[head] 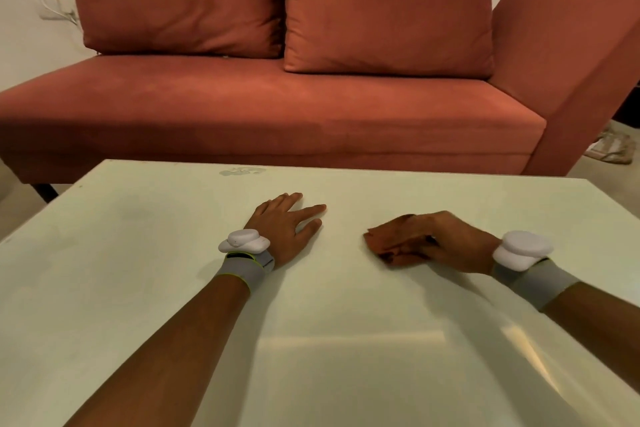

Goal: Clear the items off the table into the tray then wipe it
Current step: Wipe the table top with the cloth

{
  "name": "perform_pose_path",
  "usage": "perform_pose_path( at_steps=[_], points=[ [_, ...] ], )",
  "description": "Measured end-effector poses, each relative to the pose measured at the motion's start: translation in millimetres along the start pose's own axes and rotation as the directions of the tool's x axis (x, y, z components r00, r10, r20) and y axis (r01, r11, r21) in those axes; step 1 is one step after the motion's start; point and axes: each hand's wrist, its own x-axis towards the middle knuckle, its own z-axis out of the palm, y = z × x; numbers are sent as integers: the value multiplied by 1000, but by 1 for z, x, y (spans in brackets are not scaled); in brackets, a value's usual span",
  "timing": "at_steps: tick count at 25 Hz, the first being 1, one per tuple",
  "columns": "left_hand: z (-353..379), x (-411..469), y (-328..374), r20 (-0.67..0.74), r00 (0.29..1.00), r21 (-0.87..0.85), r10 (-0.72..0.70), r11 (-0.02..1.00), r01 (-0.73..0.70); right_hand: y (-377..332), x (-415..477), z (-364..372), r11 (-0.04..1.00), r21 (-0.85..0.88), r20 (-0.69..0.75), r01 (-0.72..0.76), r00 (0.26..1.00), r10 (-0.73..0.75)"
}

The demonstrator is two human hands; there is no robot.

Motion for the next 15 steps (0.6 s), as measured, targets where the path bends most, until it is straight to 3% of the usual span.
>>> perform_pose_path(
  at_steps=[1,3,5,7,9,12,13,15],
  points=[
    [1,0,1,-5,1000,-7,-1,1000,1,9,-8,-10,996,-56,-63,-70,996,66],
    [1,2,-1,-5,1000,-5,-14,1000,14,28,4,-15,953,-160,-339,-256,921,191],
    [1,2,-1,6,1000,-2,-16,1000,16,28,38,1,938,-9,-465,-347,832,304],
    [1,1,0,8,1000,-4,-11,1000,11,0,58,28,954,83,-400,-288,867,297],
    [-1,1,-2,6,1000,-7,-11,1000,11,-25,40,46,991,15,-265,-135,955,134],
    [-1,1,-3,13,1000,-10,-11,1000,11,-28,-18,28,1000,-26,-57,-11,998,10],
    [1,1,-2,12,1000,-6,-10,1000,10,-17,-33,15,997,-44,-75,-67,995,64],
    [1,1,1,24,1000,-10,-17,1000,17,7,-42,-4,965,-95,-329,-245,923,202]
  ],
)
